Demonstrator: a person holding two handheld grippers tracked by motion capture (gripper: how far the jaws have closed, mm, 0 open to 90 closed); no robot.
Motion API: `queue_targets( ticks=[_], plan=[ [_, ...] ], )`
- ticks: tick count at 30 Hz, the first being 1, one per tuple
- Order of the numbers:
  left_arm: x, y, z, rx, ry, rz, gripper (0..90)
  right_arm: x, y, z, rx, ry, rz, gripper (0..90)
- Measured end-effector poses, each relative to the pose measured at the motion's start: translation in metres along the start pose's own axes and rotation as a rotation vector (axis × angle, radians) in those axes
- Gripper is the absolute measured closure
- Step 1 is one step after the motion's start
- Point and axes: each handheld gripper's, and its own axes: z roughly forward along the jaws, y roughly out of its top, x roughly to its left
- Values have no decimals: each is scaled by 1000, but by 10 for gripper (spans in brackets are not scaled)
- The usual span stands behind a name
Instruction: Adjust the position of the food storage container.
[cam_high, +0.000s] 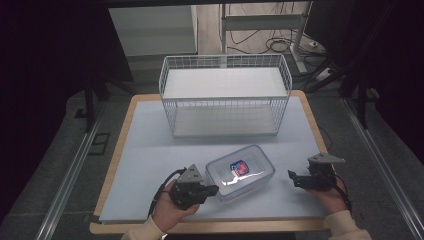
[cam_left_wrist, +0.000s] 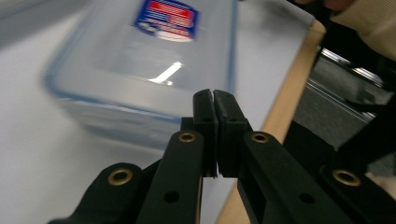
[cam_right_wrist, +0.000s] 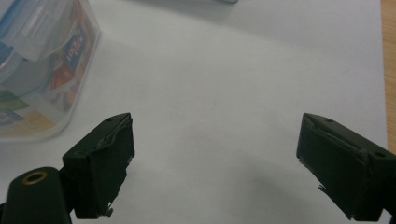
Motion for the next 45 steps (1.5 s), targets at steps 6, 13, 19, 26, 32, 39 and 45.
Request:
queue_targets(
  ticks=[6,13,19,26,32,39,45],
  plan=[
    [-18,6,21,41,-48,41,896,0,-1,1,5,1,0,113],
    [-32,7,43,88,-58,74,900,0,-1,-1,3,-2,2,113],
    [-35,4,61,133,-36,90,900,0,-1,1,9,1,-4,113],
    [-29,3,64,146,-12,79,900,0,-1,2,12,-1,-8,113],
    [-25,2,65,158,7,80,900,1,-2,3,18,-4,-8,113],
    [-22,0,66,170,4,77,900,-1,-2,2,17,-8,-9,113],
    [-15,-1,60,167,9,62,900,-1,-2,2,21,-10,-9,114]
  ],
)
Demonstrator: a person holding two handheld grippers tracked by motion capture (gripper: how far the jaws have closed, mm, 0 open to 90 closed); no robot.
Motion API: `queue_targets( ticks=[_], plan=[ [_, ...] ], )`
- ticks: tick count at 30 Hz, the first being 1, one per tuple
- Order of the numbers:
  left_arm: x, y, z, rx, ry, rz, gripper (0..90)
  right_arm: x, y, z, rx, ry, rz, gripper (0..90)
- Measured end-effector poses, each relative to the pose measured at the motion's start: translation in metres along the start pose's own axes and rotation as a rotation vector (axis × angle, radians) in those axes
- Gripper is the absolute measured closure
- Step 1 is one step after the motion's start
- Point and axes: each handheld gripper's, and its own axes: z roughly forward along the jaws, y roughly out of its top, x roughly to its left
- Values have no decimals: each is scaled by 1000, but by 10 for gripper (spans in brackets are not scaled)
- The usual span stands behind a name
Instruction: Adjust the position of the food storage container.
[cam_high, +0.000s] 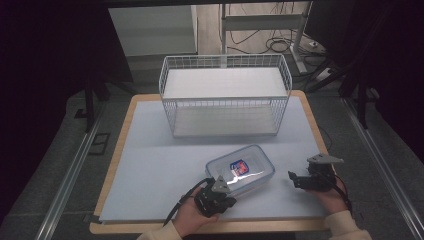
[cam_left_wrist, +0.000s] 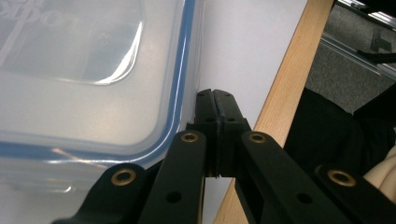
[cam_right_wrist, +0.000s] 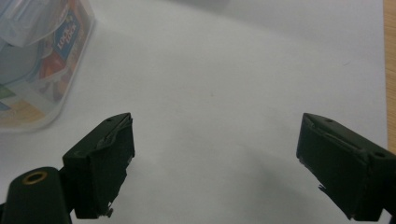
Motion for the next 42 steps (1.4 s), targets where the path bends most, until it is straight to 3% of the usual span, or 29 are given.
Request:
queue_targets(
  ticks=[9,20,23,36,42],
  plan=[
    [12,-3,-4,3,19,-28,900,0,0,0,4,-4,-2,114],
    [42,-8,-8,4,71,-90,900,0,0,0,4,-4,-5,114],
    [49,-9,-9,-1,69,-115,900,0,0,1,5,-2,-4,114],
    [59,-11,-10,-2,71,-142,900,0,1,1,6,-2,-3,115],
    [49,-13,-20,-43,44,-125,898,-1,2,0,-2,9,14,115]
  ],
)
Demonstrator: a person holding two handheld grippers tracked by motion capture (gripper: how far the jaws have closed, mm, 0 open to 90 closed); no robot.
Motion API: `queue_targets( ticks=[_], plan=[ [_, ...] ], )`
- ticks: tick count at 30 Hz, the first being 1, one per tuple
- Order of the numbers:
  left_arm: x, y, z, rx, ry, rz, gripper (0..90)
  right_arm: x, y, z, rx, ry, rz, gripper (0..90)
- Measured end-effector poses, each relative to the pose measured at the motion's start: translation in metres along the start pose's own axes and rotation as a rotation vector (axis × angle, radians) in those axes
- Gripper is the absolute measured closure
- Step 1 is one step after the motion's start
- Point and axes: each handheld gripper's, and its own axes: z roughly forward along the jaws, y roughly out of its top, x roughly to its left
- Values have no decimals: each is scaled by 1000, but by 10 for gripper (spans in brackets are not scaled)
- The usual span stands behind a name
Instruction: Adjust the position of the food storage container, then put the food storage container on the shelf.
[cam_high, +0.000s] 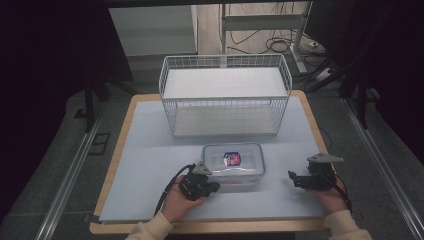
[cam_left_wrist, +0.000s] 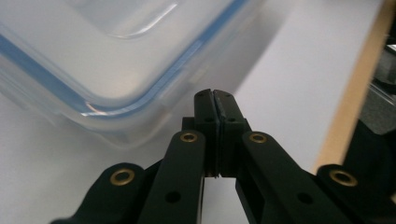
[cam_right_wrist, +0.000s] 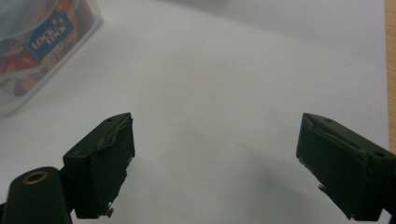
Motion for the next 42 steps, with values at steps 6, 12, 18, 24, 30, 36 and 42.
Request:
queue_targets(
  ticks=[6,12,18,24,30,36,42],
  plan=[
    [1,-7,-28,-82,22,15,895,2,-2,-5,-16,-8,-17,134],
    [17,-13,-61,-194,89,-50,835,2,4,-8,-42,-4,-5,134],
    [43,-19,-73,-238,204,-182,514,4,4,-3,-24,5,-26,134],
    [56,-22,-69,-226,173,-266,311,2,4,-5,-30,3,-19,134],
    [59,-22,-68,-218,164,-282,260,0,4,-7,-34,0,-12,134],
    [61,-22,-66,-215,162,-301,215,-2,5,-7,-38,11,-2,132],
    [64,-21,-63,-210,129,-317,203,1,9,-8,-46,51,9,125]
  ],
)
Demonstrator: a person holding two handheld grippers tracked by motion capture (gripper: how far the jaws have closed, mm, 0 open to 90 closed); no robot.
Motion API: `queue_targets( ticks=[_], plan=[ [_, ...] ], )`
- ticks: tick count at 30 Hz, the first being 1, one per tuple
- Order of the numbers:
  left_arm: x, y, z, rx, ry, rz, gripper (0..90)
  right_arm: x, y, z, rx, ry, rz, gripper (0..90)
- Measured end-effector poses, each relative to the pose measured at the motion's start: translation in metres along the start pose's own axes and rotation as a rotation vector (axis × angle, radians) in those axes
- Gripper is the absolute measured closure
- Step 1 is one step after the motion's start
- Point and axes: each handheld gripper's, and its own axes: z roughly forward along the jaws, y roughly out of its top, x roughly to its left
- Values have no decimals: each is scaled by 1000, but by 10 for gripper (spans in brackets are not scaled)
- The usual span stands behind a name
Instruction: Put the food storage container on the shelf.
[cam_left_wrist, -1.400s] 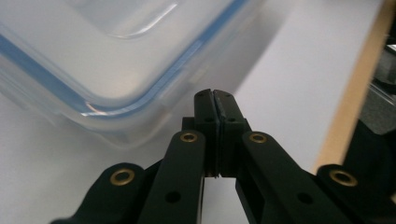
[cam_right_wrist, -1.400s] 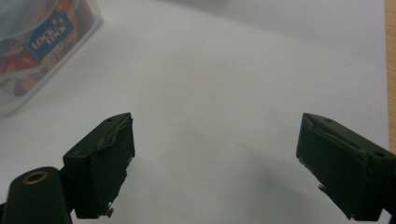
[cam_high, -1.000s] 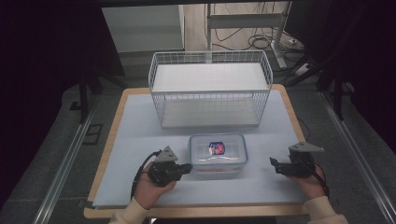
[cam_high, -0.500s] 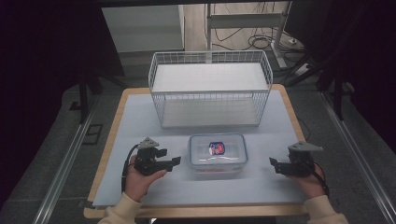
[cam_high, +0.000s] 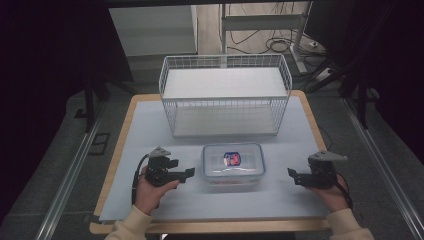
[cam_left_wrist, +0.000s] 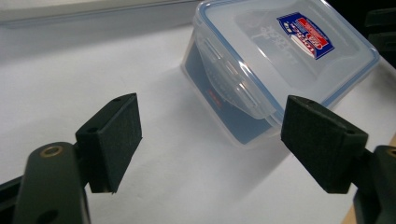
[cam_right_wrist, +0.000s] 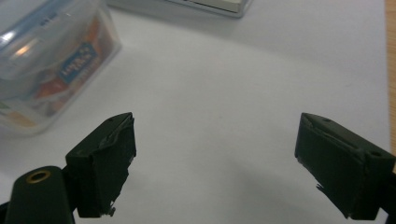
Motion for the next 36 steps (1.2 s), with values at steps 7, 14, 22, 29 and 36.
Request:
queue_targets(
  ticks=[7,14,22,29,36],
  plan=[
    [-1,5,12,7,-74,-33,191,11,10,-2,-18,75,-10,129],
    [0,14,32,23,-180,-107,136,19,14,-4,-30,136,-14,131],
    [7,16,56,74,-257,-179,135,24,16,-6,-35,142,-32,135],
    [5,15,69,109,-291,-203,158,23,15,-5,-30,138,-32,135],
    [5,16,69,95,-305,-221,231,26,21,-7,-40,181,-10,134]
  ],
)
